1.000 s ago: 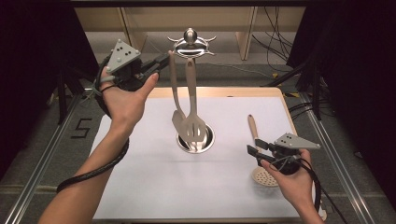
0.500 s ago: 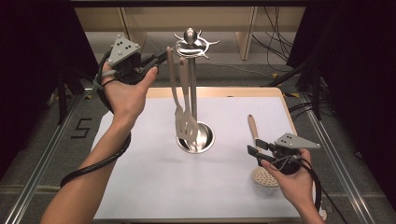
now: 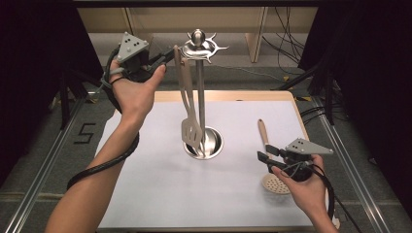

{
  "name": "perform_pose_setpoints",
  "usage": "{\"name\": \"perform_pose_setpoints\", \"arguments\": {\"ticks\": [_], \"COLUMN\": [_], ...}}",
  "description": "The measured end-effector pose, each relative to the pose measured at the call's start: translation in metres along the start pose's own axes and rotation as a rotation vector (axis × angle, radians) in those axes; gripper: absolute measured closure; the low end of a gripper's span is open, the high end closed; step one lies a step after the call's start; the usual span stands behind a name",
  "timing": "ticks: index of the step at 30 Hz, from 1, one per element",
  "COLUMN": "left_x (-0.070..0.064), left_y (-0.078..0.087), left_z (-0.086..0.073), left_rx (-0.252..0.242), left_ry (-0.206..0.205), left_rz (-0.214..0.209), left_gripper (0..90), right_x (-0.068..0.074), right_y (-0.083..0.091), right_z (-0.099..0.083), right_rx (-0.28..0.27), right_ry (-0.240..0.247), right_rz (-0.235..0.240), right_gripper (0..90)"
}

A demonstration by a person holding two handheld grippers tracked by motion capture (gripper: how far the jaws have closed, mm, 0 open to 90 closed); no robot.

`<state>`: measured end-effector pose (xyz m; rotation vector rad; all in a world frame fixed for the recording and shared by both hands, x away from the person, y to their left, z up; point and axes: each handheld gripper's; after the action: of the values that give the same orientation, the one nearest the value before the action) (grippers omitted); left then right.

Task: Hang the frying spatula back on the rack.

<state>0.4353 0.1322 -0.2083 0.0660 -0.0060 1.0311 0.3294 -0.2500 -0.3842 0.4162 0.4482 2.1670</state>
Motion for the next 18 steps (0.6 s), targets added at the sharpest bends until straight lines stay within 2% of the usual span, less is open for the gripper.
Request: {"name": "perform_pose_setpoints", "arguments": {"ticks": [4,7,9,10,16,18], "left_x": [0.001,0.002,0.002,0.003,0.004,0.004], "left_y": [-0.002,-0.005,-0.006,-0.007,-0.011,-0.013], "left_z": [0.0,-0.001,-0.001,-0.001,0.0,0.0], "left_rx": [-0.002,-0.006,-0.005,-0.007,-0.009,-0.006], "left_ry": [0.003,0.003,0.002,0.004,0.009,0.005], "left_rz": [0.004,0.007,0.009,0.009,0.011,0.012], "left_gripper": [89.1,89.1,89.1,89.1,89.1,89.2], "right_x": [0.0,-0.002,0.001,0.001,0.001,0.0], "right_y": [0.001,0.0,-0.001,-0.002,-0.001,-0.002], "right_z": [0.0,0.0,0.0,-0.001,0.0,0.0], "right_rx": [0.017,0.008,0.006,0.001,0.018,0.013], "right_ry": [-0.01,0.026,-0.019,-0.004,-0.014,-0.001], "right_rz": [0.004,0.005,0.018,0.016,0.012,0.009], "right_gripper": [58.0,58.0,58.0,58.0,57.9,58.0]}}
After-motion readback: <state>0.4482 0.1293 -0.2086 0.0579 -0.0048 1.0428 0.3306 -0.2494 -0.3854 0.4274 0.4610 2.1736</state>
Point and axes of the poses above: each handheld gripper's, and its own axes: y roughly backward along the jaws, z roughly out of its top, x roughly to its left, and after that the axes turned 2 degrees about -y, right-handed
